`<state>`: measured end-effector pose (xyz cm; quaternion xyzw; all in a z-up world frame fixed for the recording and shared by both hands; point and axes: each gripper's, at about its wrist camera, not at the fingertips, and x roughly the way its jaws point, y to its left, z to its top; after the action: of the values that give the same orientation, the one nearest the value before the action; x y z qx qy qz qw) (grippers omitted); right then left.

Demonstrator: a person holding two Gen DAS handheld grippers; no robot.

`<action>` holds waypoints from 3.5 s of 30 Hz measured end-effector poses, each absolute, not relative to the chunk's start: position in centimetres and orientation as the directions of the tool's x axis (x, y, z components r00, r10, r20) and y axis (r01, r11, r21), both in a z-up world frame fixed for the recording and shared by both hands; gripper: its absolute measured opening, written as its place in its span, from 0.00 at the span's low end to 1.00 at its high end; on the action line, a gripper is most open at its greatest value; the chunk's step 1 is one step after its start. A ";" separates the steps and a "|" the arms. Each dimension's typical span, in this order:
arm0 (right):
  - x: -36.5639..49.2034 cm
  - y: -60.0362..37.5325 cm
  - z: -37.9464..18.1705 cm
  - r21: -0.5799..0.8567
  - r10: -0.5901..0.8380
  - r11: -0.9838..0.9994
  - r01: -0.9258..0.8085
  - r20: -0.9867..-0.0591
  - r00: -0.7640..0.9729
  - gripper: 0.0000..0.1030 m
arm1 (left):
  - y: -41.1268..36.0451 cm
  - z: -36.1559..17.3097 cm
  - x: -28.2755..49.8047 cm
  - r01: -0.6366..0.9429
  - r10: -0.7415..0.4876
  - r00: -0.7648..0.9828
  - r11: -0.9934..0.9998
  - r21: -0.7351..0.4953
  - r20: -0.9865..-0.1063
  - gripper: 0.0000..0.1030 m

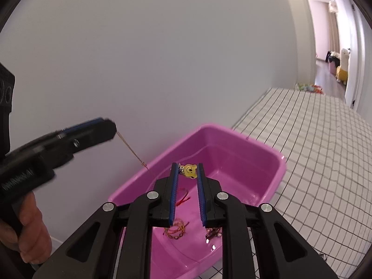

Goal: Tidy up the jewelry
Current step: 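Open the right tool to drop the pendant into the pink tub, then move both open tools back toward the watch and cords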

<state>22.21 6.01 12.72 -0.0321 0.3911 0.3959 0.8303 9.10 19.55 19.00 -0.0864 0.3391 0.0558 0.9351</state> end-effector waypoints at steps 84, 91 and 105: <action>1.3 -32.4 2.3 0.198 0.144 0.980 0.012 -0.750 0.646 0.62 | -5.8 3.0 2.1 0.144 -0.136 0.632 0.988 -0.056 -0.763 0.94; 3.7 -37.0 0.7 0.210 0.236 0.971 -0.115 -0.769 0.594 0.62 | -10.6 1.0 1.6 0.020 -0.053 0.614 0.998 -0.053 -0.788 0.94; 8.9 -39.6 -3.9 0.218 0.312 0.947 -0.236 -0.802 0.509 0.62 | -13.4 -2.4 2.8 -0.143 0.078 0.620 0.990 -0.016 -0.781 0.94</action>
<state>8.92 -39.61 -3.95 0.0405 0.4694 0.1578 0.8678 2.77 -13.38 -2.44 -0.0382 0.4314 0.0615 0.8992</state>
